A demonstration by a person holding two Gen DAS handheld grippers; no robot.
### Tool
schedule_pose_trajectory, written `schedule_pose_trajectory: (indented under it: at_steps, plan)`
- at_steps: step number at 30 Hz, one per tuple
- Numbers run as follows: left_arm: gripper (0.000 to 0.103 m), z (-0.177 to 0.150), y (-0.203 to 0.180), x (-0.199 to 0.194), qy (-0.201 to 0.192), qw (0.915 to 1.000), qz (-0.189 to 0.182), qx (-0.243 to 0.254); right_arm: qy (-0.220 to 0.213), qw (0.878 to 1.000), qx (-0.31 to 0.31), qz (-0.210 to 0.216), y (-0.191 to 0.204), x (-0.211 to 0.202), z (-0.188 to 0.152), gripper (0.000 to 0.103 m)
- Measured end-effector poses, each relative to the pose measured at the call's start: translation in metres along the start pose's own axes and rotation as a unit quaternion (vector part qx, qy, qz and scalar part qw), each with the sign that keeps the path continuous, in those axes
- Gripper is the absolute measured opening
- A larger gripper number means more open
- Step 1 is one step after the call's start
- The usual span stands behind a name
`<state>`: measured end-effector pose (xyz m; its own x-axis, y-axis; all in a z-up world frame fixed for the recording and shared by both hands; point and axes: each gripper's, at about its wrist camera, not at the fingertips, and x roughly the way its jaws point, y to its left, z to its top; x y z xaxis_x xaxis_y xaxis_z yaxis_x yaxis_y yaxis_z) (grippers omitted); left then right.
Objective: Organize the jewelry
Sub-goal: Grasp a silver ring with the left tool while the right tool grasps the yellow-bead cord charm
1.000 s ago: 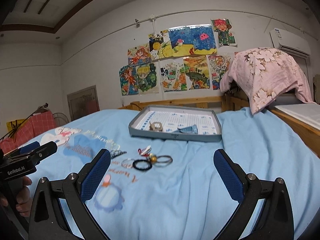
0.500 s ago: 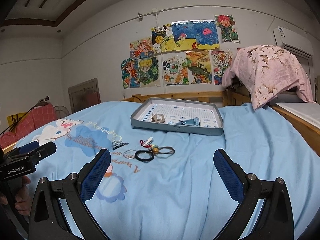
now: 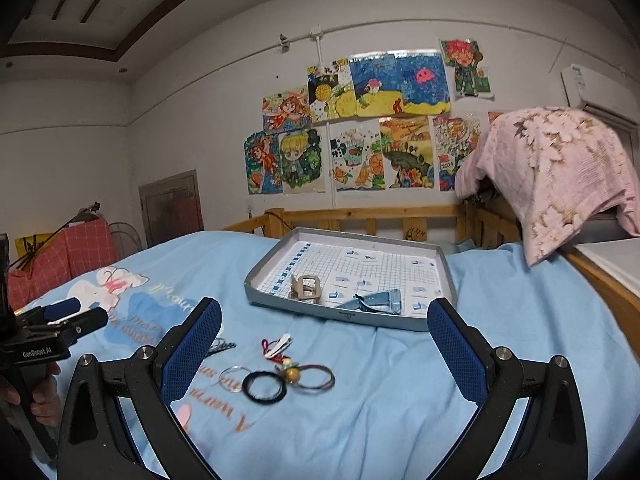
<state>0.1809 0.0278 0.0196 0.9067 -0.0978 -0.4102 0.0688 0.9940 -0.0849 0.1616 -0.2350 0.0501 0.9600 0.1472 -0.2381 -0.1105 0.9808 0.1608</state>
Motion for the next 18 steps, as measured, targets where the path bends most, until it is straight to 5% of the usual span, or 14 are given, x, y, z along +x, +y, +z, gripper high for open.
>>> schedule_pose_trajectory:
  at_steps: [5,7,10,18]
  plan:
    - [0.103,-0.007,-0.012,0.033,0.042,0.9974,-0.059,0.001,0.05,0.999,0.015,0.013,-0.016,0.048,-0.009,0.101]
    - [0.1,-0.012,-0.022,0.044,0.06,0.9946,-0.083,0.018,0.073,0.997,0.02,0.018,-0.023,0.065,-0.017,0.093]
    - [0.083,-0.018,-0.033,0.063,0.095,0.9887,-0.109,0.038,0.114,0.993,0.023,0.025,-0.033,0.092,-0.031,0.065]
    - [0.05,-0.03,-0.046,0.111,0.176,0.9734,-0.143,0.034,0.19,0.979,0.003,0.073,-0.027,0.138,-0.058,0.05]
